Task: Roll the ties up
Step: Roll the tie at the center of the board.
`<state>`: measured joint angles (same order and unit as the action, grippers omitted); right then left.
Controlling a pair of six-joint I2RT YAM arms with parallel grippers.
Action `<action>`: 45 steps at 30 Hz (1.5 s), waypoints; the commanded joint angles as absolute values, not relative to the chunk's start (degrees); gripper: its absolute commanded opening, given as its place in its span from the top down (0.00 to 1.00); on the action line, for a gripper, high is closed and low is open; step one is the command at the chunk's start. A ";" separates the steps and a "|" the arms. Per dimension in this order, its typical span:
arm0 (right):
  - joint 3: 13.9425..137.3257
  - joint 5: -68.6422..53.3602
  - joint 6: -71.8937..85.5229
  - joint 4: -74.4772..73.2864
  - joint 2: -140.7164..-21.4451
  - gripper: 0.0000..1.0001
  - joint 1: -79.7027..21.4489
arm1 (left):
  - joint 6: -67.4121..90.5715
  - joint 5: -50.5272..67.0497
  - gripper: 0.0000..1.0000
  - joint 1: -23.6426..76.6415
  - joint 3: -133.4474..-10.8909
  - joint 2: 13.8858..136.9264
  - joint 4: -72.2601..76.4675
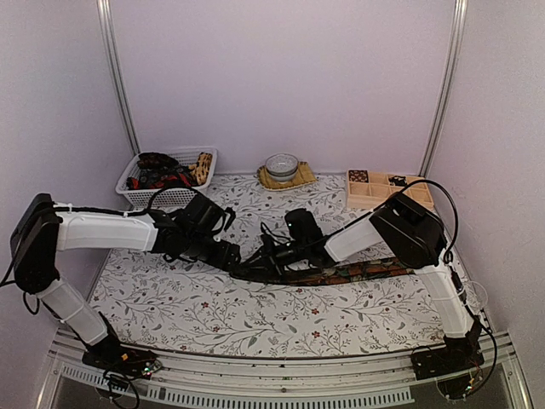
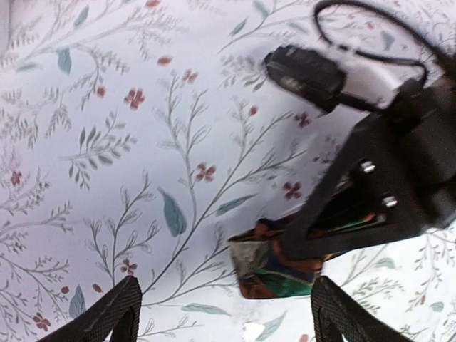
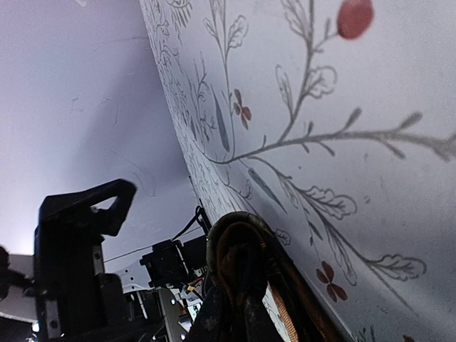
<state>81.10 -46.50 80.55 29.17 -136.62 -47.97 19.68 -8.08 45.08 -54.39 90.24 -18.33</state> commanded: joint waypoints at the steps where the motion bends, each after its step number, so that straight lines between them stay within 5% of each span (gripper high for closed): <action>1: 82.82 -51.89 78.52 27.46 -138.05 0.91 -48.17 | 22.11 0.44 0.15 42.49 -47.16 87.74 -10.28; 5: 83.90 -55.94 72.16 20.02 -137.17 0.91 -48.03 | 17.37 3.63 0.00 42.43 -41.10 84.43 -0.66; 14: 85.76 -63.18 60.23 9.24 -137.17 0.91 -46.75 | 3.34 14.71 0.00 42.74 -27.06 76.04 19.60; 22: 86.38 -65.85 56.45 6.30 -138.05 0.91 -46.68 | -6.36 17.90 0.00 42.89 -26.42 79.25 19.34; 28: 86.57 -68.04 54.08 4.24 -137.80 0.91 -46.08 | -10.13 22.91 0.09 44.69 -26.69 86.51 22.58; 45: 88.21 -71.62 45.53 -3.42 -138.58 0.91 -47.42 | -14.90 13.67 0.21 49.04 -24.77 95.30 34.64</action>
<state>86.26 -69.73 48.03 -0.12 -136.64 -46.09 -12.67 15.66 48.27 -24.23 92.92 32.03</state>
